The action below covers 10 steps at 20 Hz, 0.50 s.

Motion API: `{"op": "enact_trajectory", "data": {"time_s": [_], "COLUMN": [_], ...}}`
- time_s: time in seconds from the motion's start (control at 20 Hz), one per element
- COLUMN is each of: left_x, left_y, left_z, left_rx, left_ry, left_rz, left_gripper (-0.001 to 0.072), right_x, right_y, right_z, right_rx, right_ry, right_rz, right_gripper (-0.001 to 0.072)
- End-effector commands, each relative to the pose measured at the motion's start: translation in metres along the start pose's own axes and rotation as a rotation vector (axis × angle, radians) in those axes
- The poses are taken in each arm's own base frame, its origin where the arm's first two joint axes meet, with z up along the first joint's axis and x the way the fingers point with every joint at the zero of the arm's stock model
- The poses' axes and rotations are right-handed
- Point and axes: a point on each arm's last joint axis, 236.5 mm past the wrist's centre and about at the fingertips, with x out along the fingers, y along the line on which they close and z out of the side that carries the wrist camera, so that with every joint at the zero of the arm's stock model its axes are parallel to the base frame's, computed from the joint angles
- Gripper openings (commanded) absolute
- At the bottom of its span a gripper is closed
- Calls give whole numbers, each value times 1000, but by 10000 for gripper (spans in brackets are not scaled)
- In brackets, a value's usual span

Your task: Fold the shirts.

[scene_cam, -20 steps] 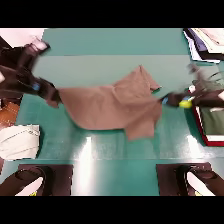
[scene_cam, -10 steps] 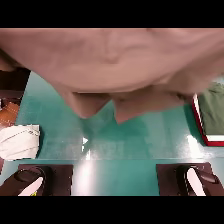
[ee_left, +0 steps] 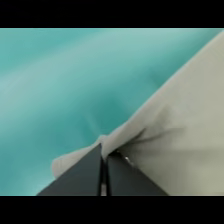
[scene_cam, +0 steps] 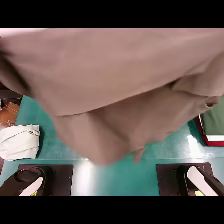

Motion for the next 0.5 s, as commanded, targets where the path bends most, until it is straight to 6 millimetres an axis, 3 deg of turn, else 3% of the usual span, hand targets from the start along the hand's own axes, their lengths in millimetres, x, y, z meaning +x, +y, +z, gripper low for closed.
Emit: {"op": "enact_trajectory", "data": {"time_s": [0.0,0.2,0.3,0.45], "left_x": [96,208,251,289], "left_y": [19,45,72,110], "left_z": [-75,-162,-184,-193], "left_rx": [-42,-94,-82,-190], "left_ry": [271,487,527,495], "left_rz": [-26,-17,47,121], "left_gripper": [22,22,22,23], "right_x": [78,192,243,300], "right_y": [-22,-26,-27,-20], "right_z": [-59,-163,-199,-221], "right_rx": [144,158,146,162], "right_ry": [319,615,640,602], "right_rz": [109,143,114,119], "right_gripper": [21,21,22,23]}}
